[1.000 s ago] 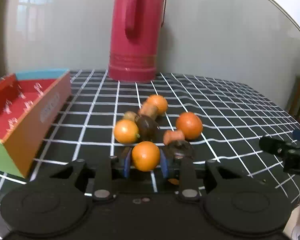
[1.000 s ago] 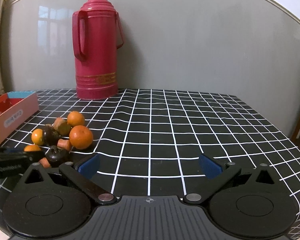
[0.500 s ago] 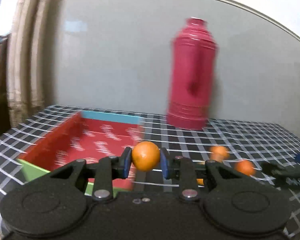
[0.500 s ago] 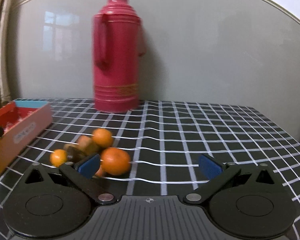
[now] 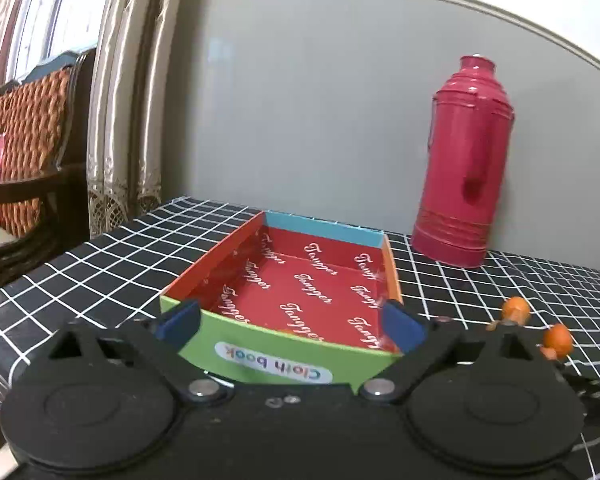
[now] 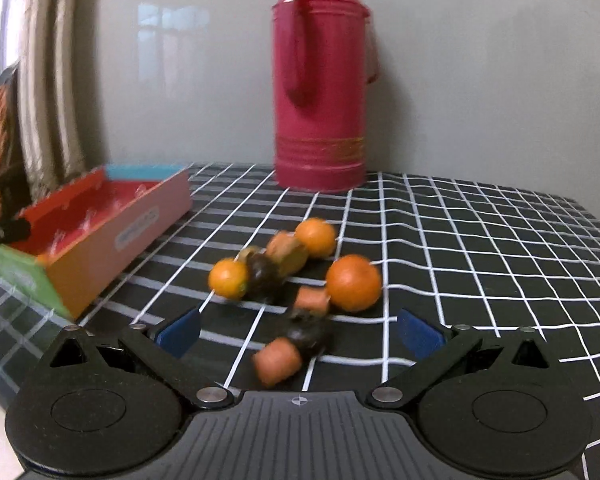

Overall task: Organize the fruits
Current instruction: 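Carry the orange into the box and open the left gripper while the right gripper approaches the pile, then grasp a carrot piece from the pile with the right gripper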

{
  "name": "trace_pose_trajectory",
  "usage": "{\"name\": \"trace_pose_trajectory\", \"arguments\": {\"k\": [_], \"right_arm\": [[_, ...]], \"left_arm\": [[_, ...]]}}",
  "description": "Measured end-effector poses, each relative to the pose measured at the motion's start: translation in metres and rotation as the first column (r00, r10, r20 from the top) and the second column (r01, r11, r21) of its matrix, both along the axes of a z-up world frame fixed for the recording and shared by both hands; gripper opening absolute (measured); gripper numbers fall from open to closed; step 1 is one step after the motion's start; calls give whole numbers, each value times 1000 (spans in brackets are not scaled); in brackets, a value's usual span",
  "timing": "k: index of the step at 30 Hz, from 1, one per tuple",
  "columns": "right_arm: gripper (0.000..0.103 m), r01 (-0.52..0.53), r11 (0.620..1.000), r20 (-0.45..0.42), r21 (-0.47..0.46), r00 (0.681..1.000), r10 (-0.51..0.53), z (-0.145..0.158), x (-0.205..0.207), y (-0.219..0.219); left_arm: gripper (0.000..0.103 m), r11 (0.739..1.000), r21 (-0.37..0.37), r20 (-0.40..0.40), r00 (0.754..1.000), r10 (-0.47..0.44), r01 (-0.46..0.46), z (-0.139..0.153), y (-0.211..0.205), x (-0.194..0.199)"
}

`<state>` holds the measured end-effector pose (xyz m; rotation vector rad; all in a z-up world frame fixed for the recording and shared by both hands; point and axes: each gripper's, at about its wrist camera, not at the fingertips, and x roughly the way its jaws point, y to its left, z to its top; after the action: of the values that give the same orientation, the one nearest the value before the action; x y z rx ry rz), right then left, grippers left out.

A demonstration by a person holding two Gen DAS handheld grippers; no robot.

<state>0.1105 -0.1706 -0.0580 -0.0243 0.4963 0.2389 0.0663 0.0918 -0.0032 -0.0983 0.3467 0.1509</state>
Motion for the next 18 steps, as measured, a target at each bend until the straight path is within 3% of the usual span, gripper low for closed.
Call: {"name": "trace_pose_trajectory", "arguments": {"k": [4, 11, 14, 18], "right_arm": [[103, -26, 996, 9, -80, 1000, 26, -6, -6, 11], [102, -43, 995, -9, -92, 999, 42, -13, -12, 12], [61, -51, 993, -28, -109, 998, 48, -15, -11, 14], [59, -41, 995, -63, -90, 997, 35, -18, -4, 12]], "left_arm": [[97, 1000, 28, 9, 1000, 3, -3, 3, -6, -11], [97, 999, 32, -16, 1000, -13, 13, 1, -13, -22], [97, 999, 43, -17, 1000, -12, 13, 1, -13, -23], [97, 999, 32, -29, 1000, 0, 1, -2, -7, -20]]}}
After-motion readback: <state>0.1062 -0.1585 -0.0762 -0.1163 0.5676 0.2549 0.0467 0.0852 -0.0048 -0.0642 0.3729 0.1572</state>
